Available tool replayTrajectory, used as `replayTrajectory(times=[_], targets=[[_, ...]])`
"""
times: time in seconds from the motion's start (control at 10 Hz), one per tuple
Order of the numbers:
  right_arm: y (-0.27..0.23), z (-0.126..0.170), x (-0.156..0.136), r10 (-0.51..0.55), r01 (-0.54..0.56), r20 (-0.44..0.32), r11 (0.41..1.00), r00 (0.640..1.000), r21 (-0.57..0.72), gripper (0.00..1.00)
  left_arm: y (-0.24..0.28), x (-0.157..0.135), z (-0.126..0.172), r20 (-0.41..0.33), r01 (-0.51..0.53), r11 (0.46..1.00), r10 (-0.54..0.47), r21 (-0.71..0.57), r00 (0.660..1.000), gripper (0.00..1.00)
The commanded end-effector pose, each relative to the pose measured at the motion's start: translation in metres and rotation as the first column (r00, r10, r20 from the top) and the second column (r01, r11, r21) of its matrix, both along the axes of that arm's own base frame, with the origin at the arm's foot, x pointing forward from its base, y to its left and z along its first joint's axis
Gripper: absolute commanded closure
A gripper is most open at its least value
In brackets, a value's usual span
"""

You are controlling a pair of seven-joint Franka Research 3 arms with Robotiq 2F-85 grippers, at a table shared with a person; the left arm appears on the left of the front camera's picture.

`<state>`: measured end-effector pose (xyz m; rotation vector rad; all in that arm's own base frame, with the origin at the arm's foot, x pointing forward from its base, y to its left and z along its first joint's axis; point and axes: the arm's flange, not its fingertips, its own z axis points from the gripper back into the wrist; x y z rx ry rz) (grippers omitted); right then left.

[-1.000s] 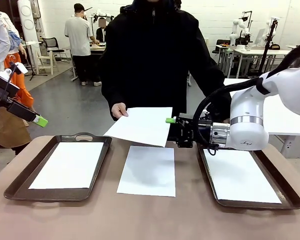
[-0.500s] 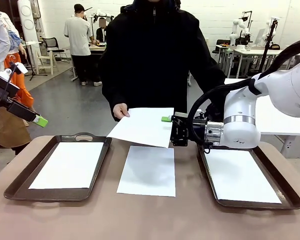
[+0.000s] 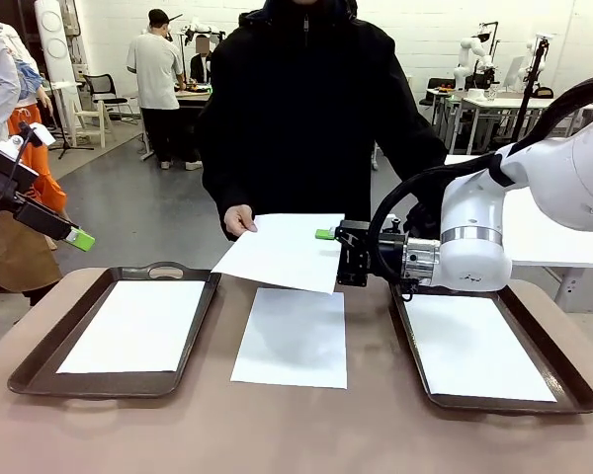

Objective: Sort the A4 documents.
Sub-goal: Receive the A4 Paper.

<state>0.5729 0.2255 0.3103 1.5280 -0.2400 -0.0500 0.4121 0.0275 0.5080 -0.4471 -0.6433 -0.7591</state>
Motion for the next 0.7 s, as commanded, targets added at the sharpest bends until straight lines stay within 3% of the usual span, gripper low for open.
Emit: replayTrajectory(times=[0.0, 0.1, 0.2, 0.3, 0.4, 0.5, 0.6], targets=[[0.0039, 0.0014, 0.0063, 0.002, -0.002, 0.021, 1.000, 1.000, 0.028, 0.17, -0.0001, -0.0011, -0.0009, 0.003, 0.008, 1.000, -0.008, 0.014, 1.000, 0.00], [0.0040, 0.0012, 0.0074, 0.003, -0.003, 0.019, 0.999, 1.000, 0.036, 0.34, -0.0001, -0.0011, -0.0009, 0.003, 0.008, 1.000, -0.008, 0.014, 1.000, 0.00], [0.0036, 0.0012, 0.0079, 0.004, -0.004, 0.015, 0.999, 1.000, 0.039, 0.33, -0.0001, -0.0011, -0.0009, 0.003, 0.008, 1.000, -0.008, 0.014, 1.000, 0.00], [0.0032, 0.0007, 0.0094, 0.003, -0.004, 0.016, 0.999, 1.000, 0.038, 0.51, -0.0001, -0.0011, -0.0009, 0.003, 0.008, 1.000, -0.008, 0.014, 1.000, 0.00], [0.0026, 0.0002, 0.0100, 0.005, -0.006, 0.011, 0.999, 1.000, 0.034, 0.50, -0.0001, -0.0011, -0.0009, 0.003, 0.008, 1.000, -0.008, 0.014, 1.000, 0.00], [0.0019, 0.0000, 0.0104, 0.006, -0.006, 0.006, 0.999, 1.000, 0.034, 0.68, -0.0001, -0.0011, -0.0009, 0.003, 0.008, 1.000, -0.008, 0.014, 1.000, 0.00], [0.0014, -0.0002, 0.0110, 0.008, -0.008, 0.002, 0.999, 1.000, 0.034, 0.67, -0.0001, -0.0011, -0.0009, 0.003, 0.008, 1.000, -0.008, 0.014, 1.000, 0.00]])
